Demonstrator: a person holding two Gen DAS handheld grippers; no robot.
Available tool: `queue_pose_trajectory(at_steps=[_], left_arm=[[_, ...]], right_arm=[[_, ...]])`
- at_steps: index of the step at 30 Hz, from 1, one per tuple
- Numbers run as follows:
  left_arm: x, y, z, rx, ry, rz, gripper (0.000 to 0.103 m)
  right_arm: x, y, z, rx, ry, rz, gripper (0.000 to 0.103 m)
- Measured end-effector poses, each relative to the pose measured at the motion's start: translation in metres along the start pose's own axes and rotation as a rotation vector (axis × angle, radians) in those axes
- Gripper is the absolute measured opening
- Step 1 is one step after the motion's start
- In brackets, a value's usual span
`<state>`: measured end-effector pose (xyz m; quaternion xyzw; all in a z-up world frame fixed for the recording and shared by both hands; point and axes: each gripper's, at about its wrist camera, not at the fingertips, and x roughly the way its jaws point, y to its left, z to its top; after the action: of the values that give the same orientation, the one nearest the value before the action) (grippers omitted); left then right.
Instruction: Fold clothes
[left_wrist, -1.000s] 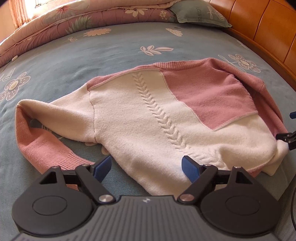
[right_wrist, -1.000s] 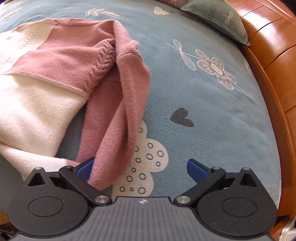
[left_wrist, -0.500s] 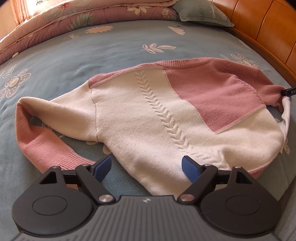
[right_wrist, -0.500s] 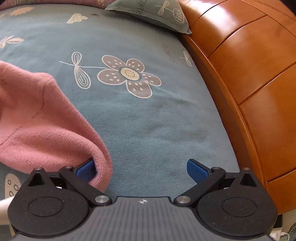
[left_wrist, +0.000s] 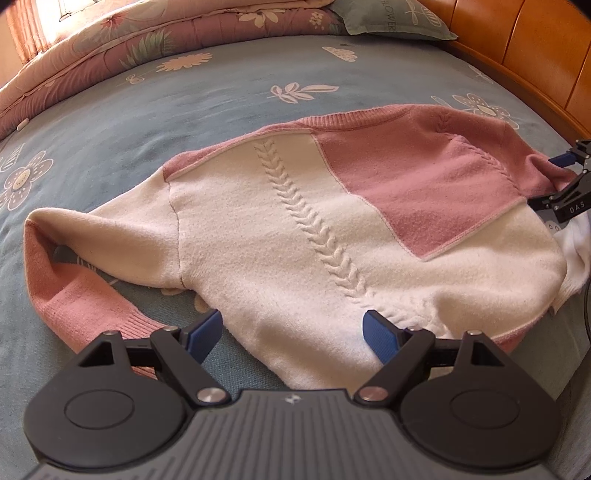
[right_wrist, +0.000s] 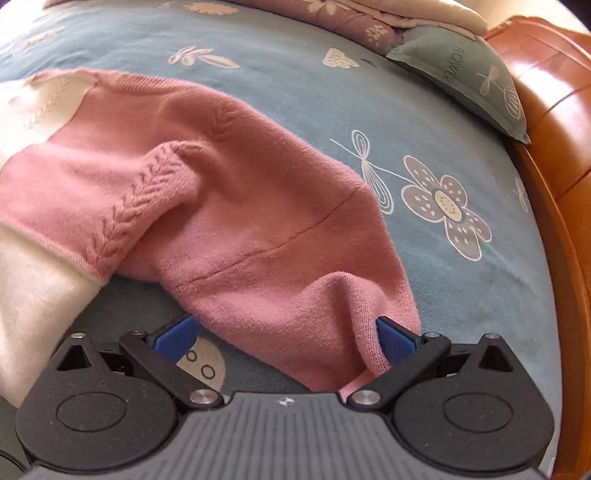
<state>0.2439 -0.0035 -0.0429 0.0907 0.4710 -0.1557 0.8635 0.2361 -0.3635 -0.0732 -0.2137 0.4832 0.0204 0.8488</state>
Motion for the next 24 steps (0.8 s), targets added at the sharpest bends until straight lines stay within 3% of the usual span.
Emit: queue_pose_trajectory(at_steps=[3, 6, 9, 17, 24], left_arm=[[0.001, 0.001, 0.0, -0.005, 0.001, 0.002, 0.084], [-0.001, 0.005, -0.001, -0.016, -0.005, 0.006, 0.084], [-0.006, 0.016, -0.002, -0.057, -0.021, -0.006, 0.084], [-0.007, 0.063, -0.001, -0.256, -0.024, -0.115, 0.084], [0.003, 0.078, -0.002, -0.382, -0.026, -0.217, 0.084]], right_arm=[[0.007, 0.002, -0.008, -0.03, -0.028, -0.105, 0.103], [0.009, -0.03, -0.014, 0.1, -0.034, -0.242, 0.103], [0.001, -0.048, -0.022, 0.204, -0.034, -0.198, 0.103], [-0.019, 0.018, -0.016, 0.016, -0.158, -0.068, 0.103], [-0.01, 0.03, -0.001, -0.042, -0.14, -0.058, 0.103]])
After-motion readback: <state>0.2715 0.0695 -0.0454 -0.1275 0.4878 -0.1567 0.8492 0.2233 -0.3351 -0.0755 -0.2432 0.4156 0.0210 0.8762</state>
